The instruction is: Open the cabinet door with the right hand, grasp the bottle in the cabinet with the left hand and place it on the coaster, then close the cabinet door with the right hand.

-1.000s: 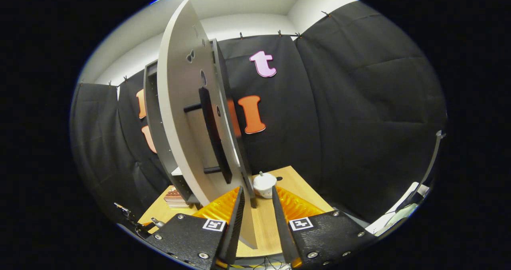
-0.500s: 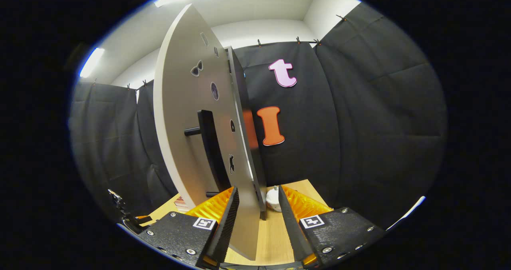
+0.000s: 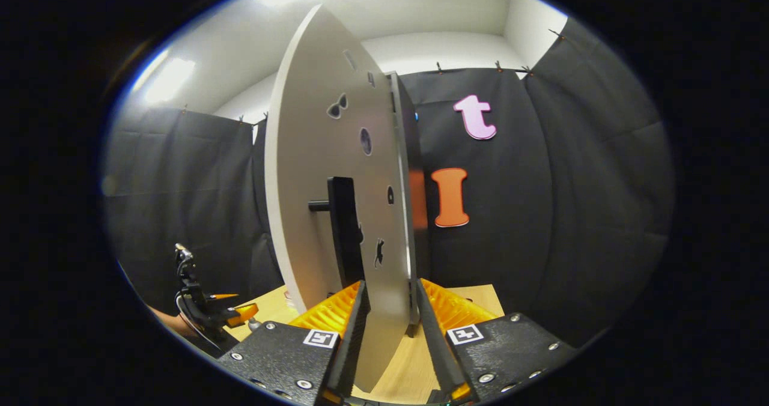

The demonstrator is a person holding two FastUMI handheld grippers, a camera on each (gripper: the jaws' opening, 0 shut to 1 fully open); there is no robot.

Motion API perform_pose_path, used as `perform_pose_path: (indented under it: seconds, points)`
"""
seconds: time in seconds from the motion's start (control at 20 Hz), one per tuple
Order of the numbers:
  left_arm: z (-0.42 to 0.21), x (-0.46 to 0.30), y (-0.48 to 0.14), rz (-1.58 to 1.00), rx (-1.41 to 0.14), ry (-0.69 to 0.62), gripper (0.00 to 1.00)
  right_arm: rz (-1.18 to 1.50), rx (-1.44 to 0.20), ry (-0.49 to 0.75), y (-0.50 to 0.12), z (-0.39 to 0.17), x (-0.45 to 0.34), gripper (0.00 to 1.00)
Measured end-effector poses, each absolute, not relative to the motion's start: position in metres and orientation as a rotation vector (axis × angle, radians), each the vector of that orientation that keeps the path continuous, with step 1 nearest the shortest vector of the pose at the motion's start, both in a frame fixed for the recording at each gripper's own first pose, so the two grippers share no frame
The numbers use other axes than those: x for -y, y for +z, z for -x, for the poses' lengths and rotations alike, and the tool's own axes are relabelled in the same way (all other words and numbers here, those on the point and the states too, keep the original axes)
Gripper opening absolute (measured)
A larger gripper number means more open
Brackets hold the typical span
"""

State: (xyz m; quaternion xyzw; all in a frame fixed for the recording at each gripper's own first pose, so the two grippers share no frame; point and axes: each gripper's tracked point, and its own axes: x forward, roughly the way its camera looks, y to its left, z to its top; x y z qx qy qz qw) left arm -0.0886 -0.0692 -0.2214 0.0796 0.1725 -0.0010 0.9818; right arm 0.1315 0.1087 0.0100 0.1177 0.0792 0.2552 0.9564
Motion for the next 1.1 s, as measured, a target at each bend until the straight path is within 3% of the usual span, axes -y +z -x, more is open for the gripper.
perform_pose_path:
  seconds: [0.05,0.1,0.15,0.2,0.25,0.4,0.75,0.85,1.0,1.1]
  points:
    - [0.087,0.075,-0.217,-0.155,-0.339,-0.006,0.96,-0.244,-0.162,0.552,0.011,-0.129,-0.114,0.60]
    - [0.085,0.079,-0.213,-0.151,-0.333,-0.005,0.96,-0.253,-0.166,0.586,0.013,-0.126,-0.121,0.48]
    - [0.084,0.081,-0.210,-0.146,-0.325,-0.005,0.96,-0.258,-0.169,0.617,0.015,-0.123,-0.128,0.58]
    - [0.083,0.083,-0.206,-0.143,-0.319,-0.001,0.96,-0.260,-0.168,0.647,0.013,-0.125,-0.129,0.58]
    - [0.083,0.084,-0.202,-0.137,-0.312,0.001,0.96,-0.260,-0.168,0.676,0.014,-0.125,-0.131,0.48]
    - [0.082,0.083,-0.191,-0.120,-0.301,0.000,0.96,-0.275,-0.179,0.741,0.012,-0.121,-0.139,0.48]
    - [0.065,0.049,-0.165,-0.113,-0.261,-0.027,0.95,-0.276,-0.182,0.752,0.011,-0.122,-0.138,0.48]
    - [0.057,0.034,-0.158,-0.125,-0.250,-0.033,0.95,-0.286,-0.183,0.743,0.009,-0.123,-0.138,0.42]
    - [0.047,0.014,-0.152,-0.121,-0.238,-0.037,0.95,-0.309,-0.194,0.741,0.004,-0.124,-0.136,0.53]
    - [0.044,0.001,-0.152,-0.120,-0.237,-0.035,0.95,-0.331,-0.214,0.742,-0.001,-0.127,-0.134,0.66]
